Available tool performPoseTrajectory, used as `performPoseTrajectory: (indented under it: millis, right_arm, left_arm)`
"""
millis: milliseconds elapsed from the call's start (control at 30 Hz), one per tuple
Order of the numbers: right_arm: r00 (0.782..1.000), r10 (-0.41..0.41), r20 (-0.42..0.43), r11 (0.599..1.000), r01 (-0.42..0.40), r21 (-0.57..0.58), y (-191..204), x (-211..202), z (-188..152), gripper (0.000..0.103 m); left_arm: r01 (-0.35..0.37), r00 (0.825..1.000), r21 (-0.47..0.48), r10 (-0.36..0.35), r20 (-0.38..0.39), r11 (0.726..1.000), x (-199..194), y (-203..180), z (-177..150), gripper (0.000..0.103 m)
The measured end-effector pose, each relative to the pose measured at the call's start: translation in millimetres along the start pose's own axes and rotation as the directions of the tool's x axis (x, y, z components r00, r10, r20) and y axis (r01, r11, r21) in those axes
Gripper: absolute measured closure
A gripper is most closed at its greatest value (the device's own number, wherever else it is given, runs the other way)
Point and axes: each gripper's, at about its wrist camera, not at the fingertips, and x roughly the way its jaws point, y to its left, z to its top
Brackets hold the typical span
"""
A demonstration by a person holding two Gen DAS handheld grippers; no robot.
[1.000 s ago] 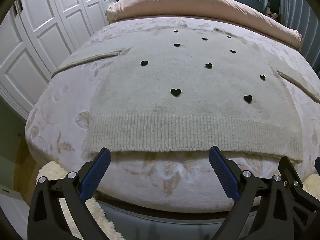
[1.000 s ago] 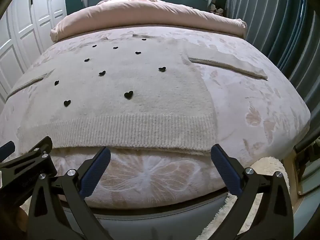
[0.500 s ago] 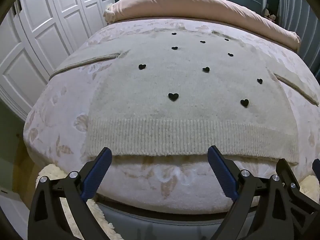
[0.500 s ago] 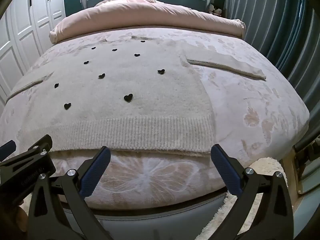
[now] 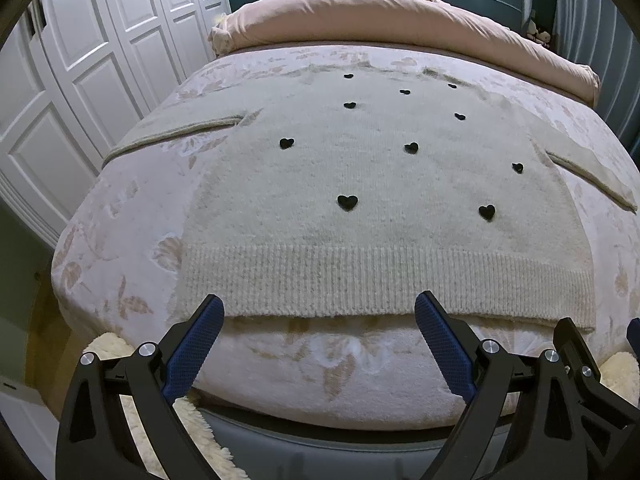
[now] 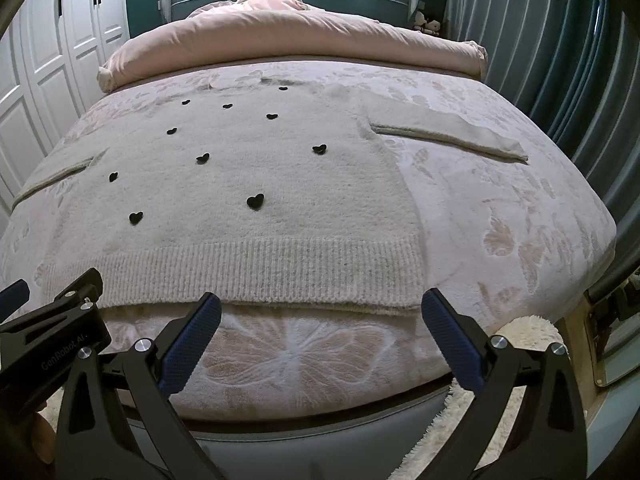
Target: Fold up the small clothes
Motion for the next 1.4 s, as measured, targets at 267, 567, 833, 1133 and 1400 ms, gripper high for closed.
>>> performPoseTrajectory:
  millis: [267, 567, 833, 1133, 1400]
  right_arm:
    - [1.000, -0.003, 0.004, 1.000, 0.003, 0.003, -0.7, -1.4, 0.8, 0.005]
    - [1.000, -0.003, 0.004, 1.000, 0.003, 0.002, -1.1, -2.5, 0.0, 0.005]
    - [1.000, -0.002, 0.005, 1.000, 0.002, 0.004, -1.7, -3.1, -0.6, 0.005]
    - [1.000, 0.000, 0.004, 1.000, 0.000, 0.005, -1.9, -2.7, -1.2, 0.005]
    - [1.000, 0.000, 0.003, 1.000, 0.000, 0.006, -2.9, -2.3, -1.5, 0.005]
  left_arm:
    - [-0.012, 1.000, 0.015, 0.012, 0.014, 1.000, -4.5, -1.5, 0.9, 0.011]
    - [-0.015, 1.000, 0.015, 0.015, 0.014, 1.000, -5.3, -2.5, 0.9, 0.011]
    - [-0.013, 1.000, 0.015, 0.013, 0.014, 1.000, -5.2, -1.8, 0.4, 0.011]
    - [-0.013, 1.000, 0.016, 0.013, 0.015, 1.000, -5.0, -1.7, 0.1, 0.011]
    - [-0.014, 1.000, 0.015, 0.014, 0.012, 1.000, -6.3, -0.9, -0.6, 0.011]
